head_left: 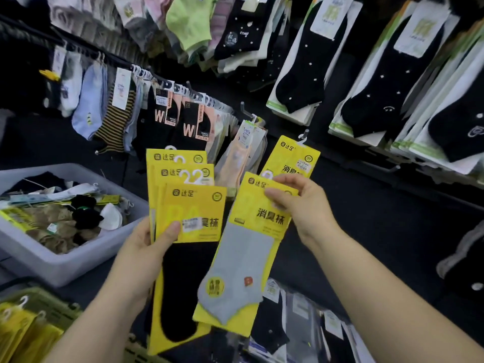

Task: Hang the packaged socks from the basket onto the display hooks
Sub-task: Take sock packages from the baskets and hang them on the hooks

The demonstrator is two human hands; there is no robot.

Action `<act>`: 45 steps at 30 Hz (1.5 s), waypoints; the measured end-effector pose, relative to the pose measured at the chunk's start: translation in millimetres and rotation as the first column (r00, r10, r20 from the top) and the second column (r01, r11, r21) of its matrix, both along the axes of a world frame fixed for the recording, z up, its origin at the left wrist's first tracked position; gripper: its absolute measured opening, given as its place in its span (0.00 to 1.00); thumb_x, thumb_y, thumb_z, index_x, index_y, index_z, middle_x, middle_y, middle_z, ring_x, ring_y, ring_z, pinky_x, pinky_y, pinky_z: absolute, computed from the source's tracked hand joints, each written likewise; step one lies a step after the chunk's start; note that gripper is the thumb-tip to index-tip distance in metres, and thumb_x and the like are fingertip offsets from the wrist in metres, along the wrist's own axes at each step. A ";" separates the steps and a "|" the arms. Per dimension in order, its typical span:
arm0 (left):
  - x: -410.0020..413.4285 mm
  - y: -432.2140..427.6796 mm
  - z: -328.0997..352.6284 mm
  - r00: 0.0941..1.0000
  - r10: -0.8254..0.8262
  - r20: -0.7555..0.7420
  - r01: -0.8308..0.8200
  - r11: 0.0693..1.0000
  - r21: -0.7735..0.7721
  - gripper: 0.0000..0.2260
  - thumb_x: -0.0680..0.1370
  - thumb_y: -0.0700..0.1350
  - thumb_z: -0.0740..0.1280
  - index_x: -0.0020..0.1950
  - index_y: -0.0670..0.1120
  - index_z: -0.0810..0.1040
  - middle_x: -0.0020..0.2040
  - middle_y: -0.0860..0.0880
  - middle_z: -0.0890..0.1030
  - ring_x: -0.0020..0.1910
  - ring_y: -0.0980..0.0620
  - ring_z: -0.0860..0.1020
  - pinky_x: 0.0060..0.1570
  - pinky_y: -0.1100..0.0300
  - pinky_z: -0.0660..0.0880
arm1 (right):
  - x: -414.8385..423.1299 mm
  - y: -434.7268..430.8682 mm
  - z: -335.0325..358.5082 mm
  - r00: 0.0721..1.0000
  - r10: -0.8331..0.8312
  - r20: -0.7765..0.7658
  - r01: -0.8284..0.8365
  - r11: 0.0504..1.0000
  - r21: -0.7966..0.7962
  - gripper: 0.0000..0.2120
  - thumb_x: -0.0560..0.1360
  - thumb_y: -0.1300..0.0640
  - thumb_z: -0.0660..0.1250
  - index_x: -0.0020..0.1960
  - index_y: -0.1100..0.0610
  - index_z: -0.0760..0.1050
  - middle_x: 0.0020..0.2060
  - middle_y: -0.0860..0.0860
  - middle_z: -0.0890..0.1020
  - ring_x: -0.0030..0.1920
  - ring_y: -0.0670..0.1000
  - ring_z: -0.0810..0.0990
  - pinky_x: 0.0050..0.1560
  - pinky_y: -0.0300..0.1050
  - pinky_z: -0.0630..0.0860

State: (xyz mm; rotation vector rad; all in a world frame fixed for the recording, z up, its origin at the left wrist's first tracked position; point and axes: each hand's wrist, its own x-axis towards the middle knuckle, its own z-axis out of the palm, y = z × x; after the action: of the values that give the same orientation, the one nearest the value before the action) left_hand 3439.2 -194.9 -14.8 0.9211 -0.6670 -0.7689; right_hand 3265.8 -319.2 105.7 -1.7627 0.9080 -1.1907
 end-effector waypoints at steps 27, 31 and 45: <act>-0.3 -12.1 -18.1 0.995 -0.099 -0.012 0.099 0.981 0.168 0.16 0.71 0.48 0.68 0.57 0.48 0.80 0.51 0.47 0.85 0.51 0.46 0.83 0.59 0.44 0.75 | 12.0 -78.3 50.0 0.850 -0.504 0.153 0.516 0.855 -0.049 0.11 0.75 0.61 0.66 0.56 0.54 0.75 0.54 0.51 0.76 0.51 0.51 0.78 0.53 0.49 0.79; -8.0 -11.5 -14.9 0.993 -0.107 -0.058 0.114 0.984 0.136 0.18 0.69 0.50 0.69 0.57 0.49 0.80 0.51 0.47 0.85 0.52 0.46 0.83 0.59 0.45 0.75 | 23.1 -23.7 3.3 0.957 -0.258 -0.133 0.226 0.950 -0.214 0.09 0.73 0.53 0.69 0.50 0.51 0.70 0.49 0.45 0.75 0.50 0.48 0.75 0.46 0.41 0.73; -18.2 -5.4 -11.1 1.000 -0.021 -0.024 0.022 0.998 0.065 0.09 0.78 0.47 0.64 0.55 0.54 0.81 0.53 0.53 0.84 0.55 0.51 0.82 0.61 0.47 0.73 | 10.7 -0.7 -19.1 0.986 0.018 -0.166 -0.031 0.997 -0.071 0.09 0.79 0.59 0.63 0.45 0.50 0.80 0.38 0.40 0.81 0.39 0.42 0.79 0.38 0.31 0.74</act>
State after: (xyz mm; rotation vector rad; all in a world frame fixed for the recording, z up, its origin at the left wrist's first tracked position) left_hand 3421.0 -200.2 -25.9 0.9642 -0.6354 -0.8232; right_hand 3276.5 -319.9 86.5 -1.9492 0.9455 -1.0867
